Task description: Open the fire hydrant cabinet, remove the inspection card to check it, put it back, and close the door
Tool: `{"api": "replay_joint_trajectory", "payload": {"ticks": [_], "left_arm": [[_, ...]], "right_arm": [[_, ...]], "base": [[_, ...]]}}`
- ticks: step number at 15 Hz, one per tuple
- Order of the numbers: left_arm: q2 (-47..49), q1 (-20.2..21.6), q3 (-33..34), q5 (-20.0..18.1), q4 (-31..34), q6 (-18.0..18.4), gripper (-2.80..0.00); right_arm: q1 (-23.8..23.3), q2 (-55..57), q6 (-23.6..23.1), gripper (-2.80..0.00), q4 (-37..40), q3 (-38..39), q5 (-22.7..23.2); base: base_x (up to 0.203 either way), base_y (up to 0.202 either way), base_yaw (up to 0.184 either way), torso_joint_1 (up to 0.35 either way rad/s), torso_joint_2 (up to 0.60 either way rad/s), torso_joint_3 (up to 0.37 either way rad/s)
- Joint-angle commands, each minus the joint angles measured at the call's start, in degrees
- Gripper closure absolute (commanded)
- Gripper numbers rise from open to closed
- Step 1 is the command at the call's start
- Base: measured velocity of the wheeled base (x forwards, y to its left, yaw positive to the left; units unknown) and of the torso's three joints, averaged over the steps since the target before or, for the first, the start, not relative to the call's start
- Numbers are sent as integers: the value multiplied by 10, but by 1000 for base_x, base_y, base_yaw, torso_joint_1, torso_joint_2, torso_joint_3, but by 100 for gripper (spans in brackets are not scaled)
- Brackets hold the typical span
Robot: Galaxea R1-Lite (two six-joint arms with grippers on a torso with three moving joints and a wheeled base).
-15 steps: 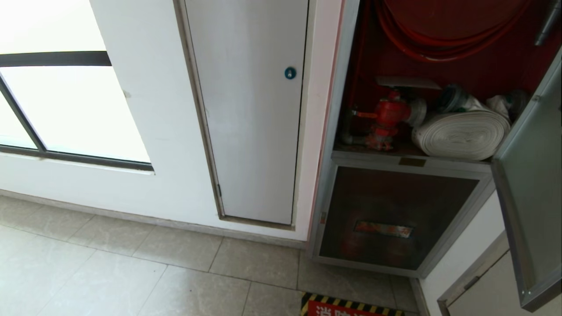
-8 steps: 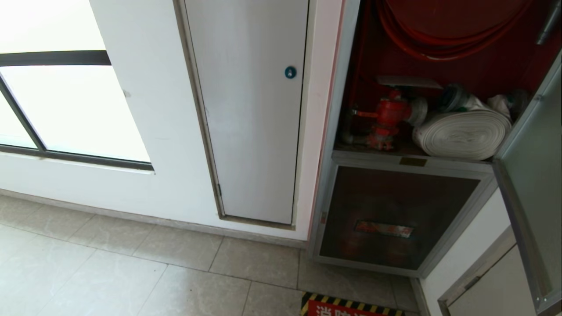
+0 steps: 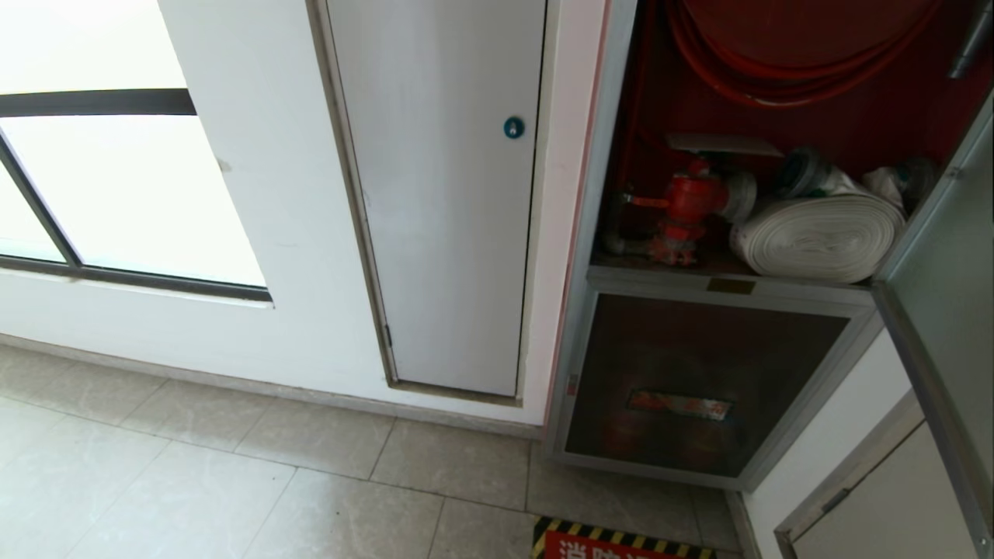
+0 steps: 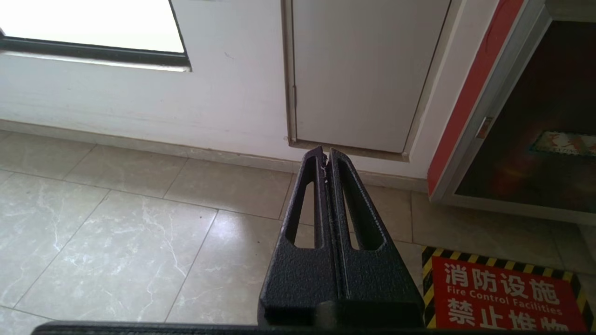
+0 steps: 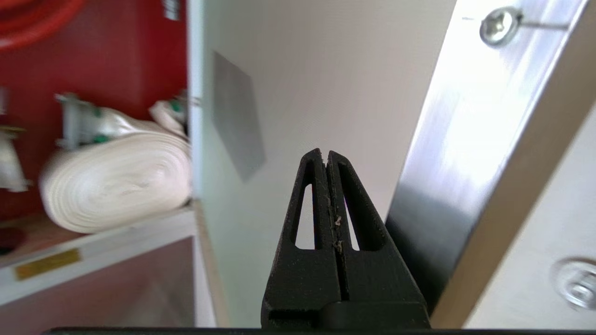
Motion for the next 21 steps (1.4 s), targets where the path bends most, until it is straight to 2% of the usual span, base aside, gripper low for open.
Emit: {"api": "replay_joint_trajectory", "payload": {"ticks": [1,6,8,16,18,21], "left_arm": [[1,0,0,0,0,0,0],[1,0,0,0,0,0,0],[1,1,0,0,0,0,0],[1,0,0,0,0,0,0],[1,0,0,0,0,0,0],[1,0,0,0,0,0,0]], "right_arm": [[-28,-13,-1,0,5,3,3],[-111,-29,4,0,35,14,53],[-124,-39,32,0,48,23,70],[-141,-63,35,0,69,43,84],[-156,-66,35,0,80,40,87],[-184,-66,43,0,89,41,117]], "base": [[0,0,0,0,0,0],[0,0,0,0,0,0],[0,0,0,0,0,0],[0,0,0,0,0,0],[0,0,0,0,0,0],[0,0,0,0,0,0]]}}
